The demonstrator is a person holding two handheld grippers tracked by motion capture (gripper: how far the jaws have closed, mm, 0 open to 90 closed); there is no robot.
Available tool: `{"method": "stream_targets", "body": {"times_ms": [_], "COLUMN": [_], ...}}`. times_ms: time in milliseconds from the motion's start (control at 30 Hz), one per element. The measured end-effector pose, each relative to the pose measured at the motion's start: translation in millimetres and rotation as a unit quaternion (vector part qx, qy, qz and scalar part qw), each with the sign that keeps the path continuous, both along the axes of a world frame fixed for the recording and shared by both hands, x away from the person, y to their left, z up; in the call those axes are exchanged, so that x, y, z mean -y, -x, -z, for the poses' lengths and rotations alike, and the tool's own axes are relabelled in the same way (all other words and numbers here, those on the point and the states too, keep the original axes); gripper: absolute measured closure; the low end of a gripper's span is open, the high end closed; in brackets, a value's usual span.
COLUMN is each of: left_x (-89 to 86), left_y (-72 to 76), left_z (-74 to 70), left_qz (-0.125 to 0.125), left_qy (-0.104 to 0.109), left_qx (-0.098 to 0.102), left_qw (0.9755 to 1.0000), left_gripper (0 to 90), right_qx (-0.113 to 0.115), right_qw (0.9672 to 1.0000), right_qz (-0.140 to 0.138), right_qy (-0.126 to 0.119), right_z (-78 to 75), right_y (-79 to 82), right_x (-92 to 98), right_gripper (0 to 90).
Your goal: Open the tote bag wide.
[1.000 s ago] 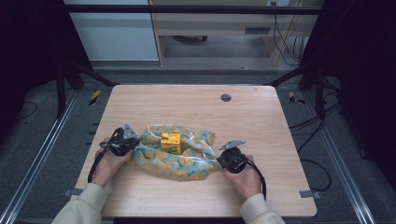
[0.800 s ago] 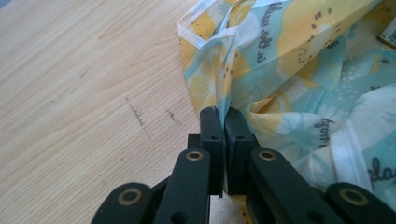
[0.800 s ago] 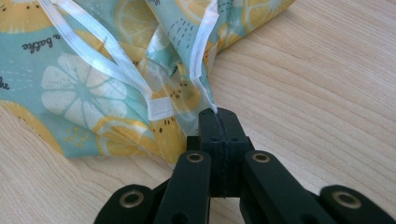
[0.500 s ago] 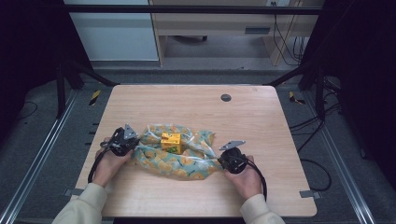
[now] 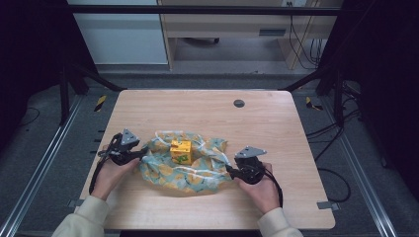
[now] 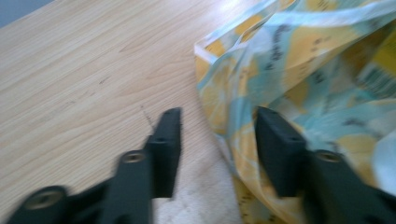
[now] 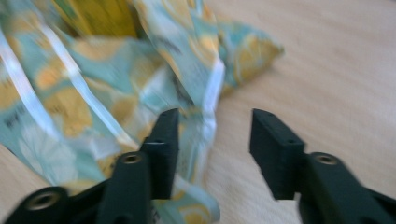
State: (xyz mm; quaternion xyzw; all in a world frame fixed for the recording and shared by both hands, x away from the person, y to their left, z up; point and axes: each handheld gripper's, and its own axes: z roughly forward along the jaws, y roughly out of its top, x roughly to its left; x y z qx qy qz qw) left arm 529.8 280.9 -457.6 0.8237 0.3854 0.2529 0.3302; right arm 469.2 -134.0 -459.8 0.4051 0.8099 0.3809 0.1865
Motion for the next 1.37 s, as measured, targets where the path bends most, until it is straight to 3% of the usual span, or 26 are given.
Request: {"method": "stream_targets", "body": {"times_ms": [100,133,267,367,500,533,600,667,800,900,1033,1100,1200,1300,1367], "left_x": [-0.1,0.0,-5.0,-10.1,-24.1,-32.9,-39.5,-49.6,-64.1,-70.1,-72.9,-73.8,-73.9,-70.0,-68.2], "left_y": [7.5,9.8,18.2,21.4,24.5,24.1,23.7,22.9,22.3,22.7,23.0,25.1,31.7,41.0,44.3], "left_z": [-11.9,-16.1,-32.5,-39.9,-47.2,-47.6,-46.6,-43.1,-32.8,-23.5,-11.5,-5.2,3.0,8.2,8.5], "left_qz": [0.003,0.008,0.002,0.001,-0.020,-0.031,-0.042,-0.058,-0.078,-0.082,-0.088,-0.094,-0.097,-0.086,-0.086], "left_qy": [0.043,0.055,0.098,0.111,0.103,0.102,0.098,0.091,0.064,0.025,0.021,0.020,0.016,0.008,-0.001], "left_qx": [0.018,0.025,0.043,0.043,0.056,0.055,0.053,0.048,0.034,0.027,-0.002,-0.010,-0.024,-0.032,-0.028], "left_qw": [0.9989,0.9981,0.9943,0.9928,0.9929,0.9928,0.9929,0.9930,0.9943,0.9959,0.9959,0.9953,0.9948,0.9957,0.9959], "left_gripper": [36.7,31.6,26.1,20.8,19.0,17.6,16.9,15.1,13.3,10.1,6.9,6.9,7.3,7.3,7.4], "right_qx": [0.035,0.058,0.085,0.090,0.078,0.072,0.069,0.058,0.048,0.035,0.019,0.004,-0.027,-0.033,-0.037], "right_qw": [0.9993,0.9981,0.9955,0.9941,0.9921,0.9903,0.9899,0.9873,0.9860,0.9844,0.9855,0.9878,0.9886,0.9892,0.9897], "right_qz": [-0.002,0.002,0.026,0.048,0.093,0.114,0.120,0.144,0.156,0.169,0.166,0.154,0.148,0.142,0.138], "right_qy": [-0.015,-0.021,-0.034,-0.039,-0.030,-0.033,-0.033,-0.034,-0.033,-0.031,-0.027,-0.024,-0.010,-0.007,-0.006], "right_z": [-11.9,-19.7,-29.2,-31.0,-27.0,-24.5,-23.7,-19.6,-15.2,-9.0,-0.4,5.7,13.4,15.5,16.3], "right_y": [4.4,6.0,6.9,5.1,0.6,-1.1,-1.6,-3.6,-4.9,-7.6,-9.5,-10.8,-12.3,-12.5,-12.7], "right_x": [-4.0,-3.7,4.8,18.9,45.0,58.0,62.6,78.6,89.0,98.5,106.4,107.6,105.5,103.5,101.7], "right_gripper": [33.2,27.0,21.4,17.7,15.4,14.4,13.9,12.4,11.0,9.9,7.7,7.7,8.0,8.1,8.1]}}
